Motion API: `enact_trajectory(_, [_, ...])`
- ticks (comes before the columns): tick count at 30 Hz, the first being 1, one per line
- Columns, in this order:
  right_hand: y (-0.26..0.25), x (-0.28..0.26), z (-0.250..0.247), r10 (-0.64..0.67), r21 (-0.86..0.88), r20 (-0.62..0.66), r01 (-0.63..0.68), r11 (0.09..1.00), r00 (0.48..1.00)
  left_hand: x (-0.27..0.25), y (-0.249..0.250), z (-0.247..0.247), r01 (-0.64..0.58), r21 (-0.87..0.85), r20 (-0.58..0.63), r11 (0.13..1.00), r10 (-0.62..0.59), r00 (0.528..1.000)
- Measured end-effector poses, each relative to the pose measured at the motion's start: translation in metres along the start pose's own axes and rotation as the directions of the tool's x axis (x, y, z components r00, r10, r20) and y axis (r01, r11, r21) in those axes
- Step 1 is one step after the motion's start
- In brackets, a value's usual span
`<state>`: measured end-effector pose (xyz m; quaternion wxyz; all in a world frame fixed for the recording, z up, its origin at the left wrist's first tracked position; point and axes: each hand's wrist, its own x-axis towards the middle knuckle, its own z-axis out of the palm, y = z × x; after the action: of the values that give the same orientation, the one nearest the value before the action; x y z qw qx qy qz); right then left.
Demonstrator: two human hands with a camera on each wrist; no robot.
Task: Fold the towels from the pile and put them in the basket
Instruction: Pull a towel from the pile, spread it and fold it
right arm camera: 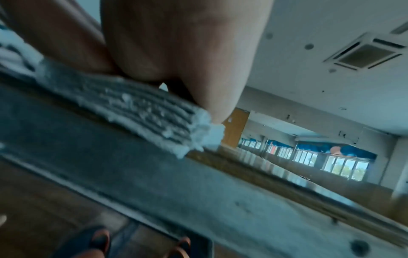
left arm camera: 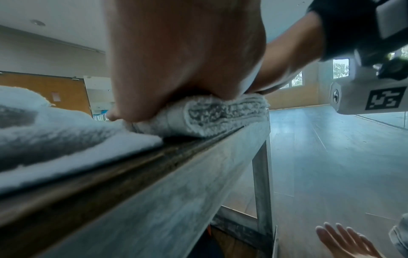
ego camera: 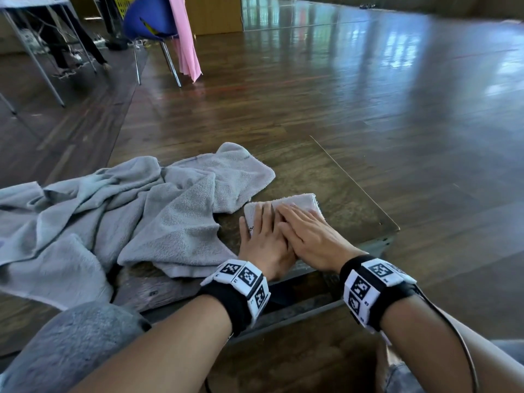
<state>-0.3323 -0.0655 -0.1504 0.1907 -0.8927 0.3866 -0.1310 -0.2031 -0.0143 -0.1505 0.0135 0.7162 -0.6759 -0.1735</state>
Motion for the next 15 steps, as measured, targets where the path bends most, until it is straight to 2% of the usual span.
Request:
enact_trajectory(3, [0.011, 0.0, 0.008, 0.117, -0.047, 0.071, -0.114, 0.992, 0.991, 0.002, -0.003, 0.001, -0.016, -0.052, -0.016, 0.999, 0.015, 1.0])
enact_trajectory(10, [0.019, 0.005, 0.013, 0.275, -0.003, 0.065, -0.275, 0.961, 0.959, 0.016, -0.01, -0.001, 0.042, -0.072, -0.016, 0.997, -0.043, 0.999])
enact_trajectory(15, [0.02, 0.006, 0.016, 0.317, 0.0, 0.012, -0.317, 0.948, 0.948, 0.024, -0.017, 0.0, 0.053, -0.099, -0.031, 0.994, -0.056, 0.998])
